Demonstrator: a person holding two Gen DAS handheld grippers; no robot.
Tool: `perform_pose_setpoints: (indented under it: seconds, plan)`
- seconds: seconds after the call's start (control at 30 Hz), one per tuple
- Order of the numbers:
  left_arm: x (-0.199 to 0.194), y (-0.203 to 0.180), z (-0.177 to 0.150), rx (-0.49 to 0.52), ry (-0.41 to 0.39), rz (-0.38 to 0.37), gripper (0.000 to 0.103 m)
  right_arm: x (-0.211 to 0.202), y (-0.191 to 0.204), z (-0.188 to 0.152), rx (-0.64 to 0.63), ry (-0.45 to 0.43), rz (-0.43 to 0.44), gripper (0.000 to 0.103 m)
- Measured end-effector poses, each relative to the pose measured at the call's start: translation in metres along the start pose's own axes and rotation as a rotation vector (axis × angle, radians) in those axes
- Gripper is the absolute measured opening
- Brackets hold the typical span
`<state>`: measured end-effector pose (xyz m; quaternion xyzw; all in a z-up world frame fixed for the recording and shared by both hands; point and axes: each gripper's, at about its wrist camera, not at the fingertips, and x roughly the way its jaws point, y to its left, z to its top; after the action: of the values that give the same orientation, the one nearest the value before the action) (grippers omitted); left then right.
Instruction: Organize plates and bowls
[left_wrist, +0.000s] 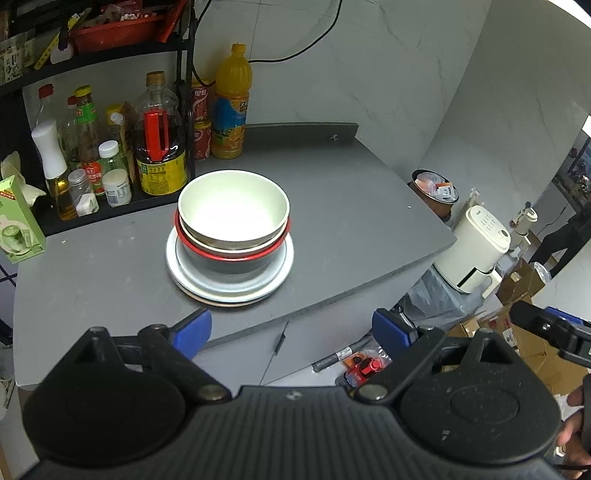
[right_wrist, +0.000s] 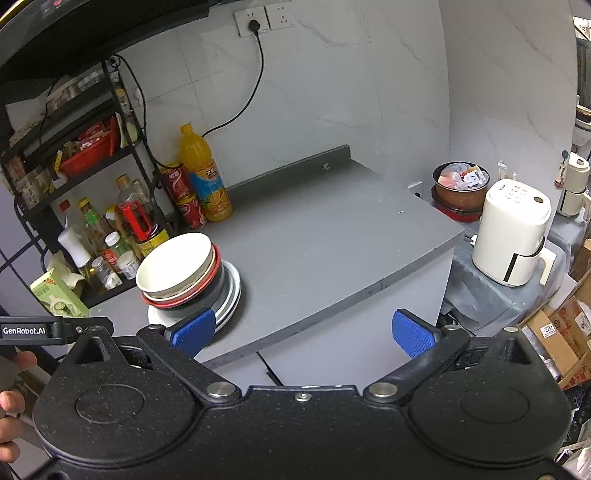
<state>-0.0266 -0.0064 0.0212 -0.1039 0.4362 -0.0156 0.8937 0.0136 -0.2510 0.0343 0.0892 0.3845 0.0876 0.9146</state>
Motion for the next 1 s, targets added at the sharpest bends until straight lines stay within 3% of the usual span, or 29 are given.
perform_pose_setpoints:
  seconds: [0.13,0.37,0.47,1.0]
  plan:
    - [-0.008,-0.003,-0.004,0.022,-0.022,0.038,0.093,-0.004,0.007,-0.002,-0.026,-0.013,0.003,0.103]
    - [-0.024,-0.001,-0.008,0.020,-0.028,0.034,0.093,-0.009,0.017,-0.007,-0.054,-0.001,0.025,0.103]
    - [-0.029,0.000,-0.010,0.032,-0.037,0.054,0.098,-0.014,0.019,-0.009,-0.060,-0.007,0.045,0.103]
    - [-0.030,0.011,-0.013,0.029,-0.061,0.065,0.102,-0.014,0.022,-0.011,-0.070,-0.005,0.023,0.103]
